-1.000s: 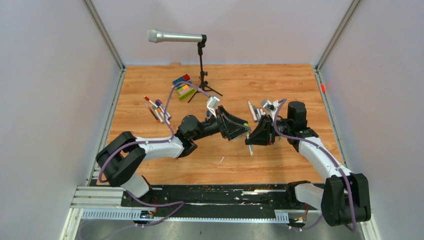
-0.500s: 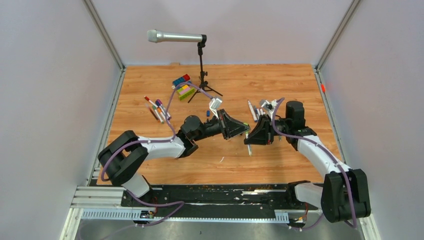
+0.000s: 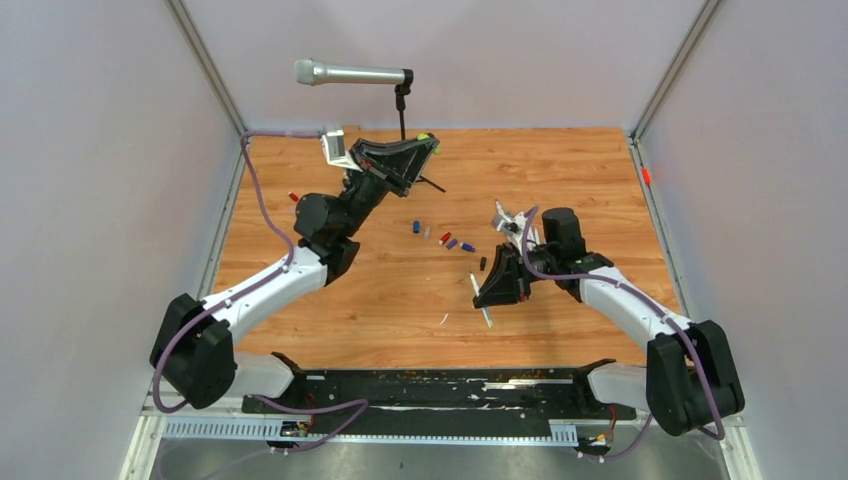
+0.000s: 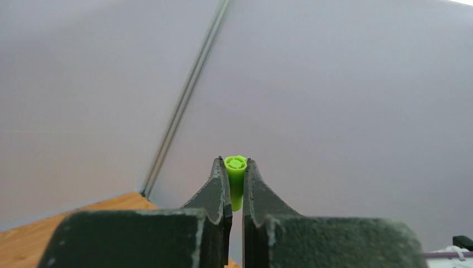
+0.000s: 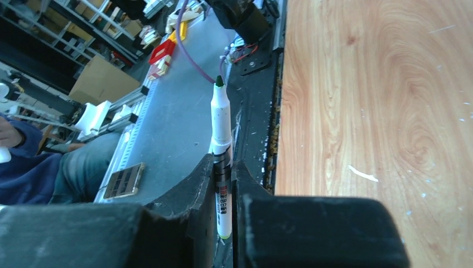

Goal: Open the pen caps
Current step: Open the pen cap from the pen, then place the pen at the center of the board.

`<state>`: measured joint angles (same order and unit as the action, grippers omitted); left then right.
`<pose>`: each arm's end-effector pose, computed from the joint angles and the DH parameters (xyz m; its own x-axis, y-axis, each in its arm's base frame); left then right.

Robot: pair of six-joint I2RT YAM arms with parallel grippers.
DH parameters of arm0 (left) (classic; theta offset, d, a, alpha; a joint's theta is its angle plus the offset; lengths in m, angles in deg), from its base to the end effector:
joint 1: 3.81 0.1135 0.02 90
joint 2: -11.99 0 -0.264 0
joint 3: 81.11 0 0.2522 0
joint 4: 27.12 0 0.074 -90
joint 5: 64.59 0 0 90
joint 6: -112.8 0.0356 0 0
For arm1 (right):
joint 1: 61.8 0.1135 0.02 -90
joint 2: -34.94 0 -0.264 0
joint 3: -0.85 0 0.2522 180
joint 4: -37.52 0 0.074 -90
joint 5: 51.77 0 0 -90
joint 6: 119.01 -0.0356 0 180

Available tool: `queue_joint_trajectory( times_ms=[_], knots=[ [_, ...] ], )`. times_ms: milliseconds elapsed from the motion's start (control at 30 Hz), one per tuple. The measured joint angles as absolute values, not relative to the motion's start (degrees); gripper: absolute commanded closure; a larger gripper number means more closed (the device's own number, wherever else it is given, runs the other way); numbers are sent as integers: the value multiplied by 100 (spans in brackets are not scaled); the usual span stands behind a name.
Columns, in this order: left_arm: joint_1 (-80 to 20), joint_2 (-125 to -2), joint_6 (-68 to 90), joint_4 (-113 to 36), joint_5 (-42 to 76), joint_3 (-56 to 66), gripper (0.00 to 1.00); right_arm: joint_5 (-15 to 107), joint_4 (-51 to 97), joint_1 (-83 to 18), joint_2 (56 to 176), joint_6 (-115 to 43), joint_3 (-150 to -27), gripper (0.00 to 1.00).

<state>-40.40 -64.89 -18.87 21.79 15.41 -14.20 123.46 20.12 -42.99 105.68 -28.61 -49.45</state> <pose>0.2318 -0.1798 0.3955 -0.0854 -0.7520 -0.6536 0.8550 0.2814 -0.4356 0.2063 0.1077 0.2274 -0.5753 -0.1966 -0.7940 -0.7758 -0.1764 0.6058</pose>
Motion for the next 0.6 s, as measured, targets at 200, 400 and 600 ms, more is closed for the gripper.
queue_joint_trajectory(
  times_ms=[200,400,600],
  knots=[
    [-4056,-5904,-1788,1664,1550,-2082,100,11439,867,-4701,10533,-1753,-5271,100],
    [-4051,-5167,-1480,350,1570,-2970,99,10272,436,-5385,10448,-1289,-5408,100],
    [-4051,-4573,-1413,-522,1568,-3708,98,9350,342,-6106,10448,-1243,-5480,100]
  ],
)
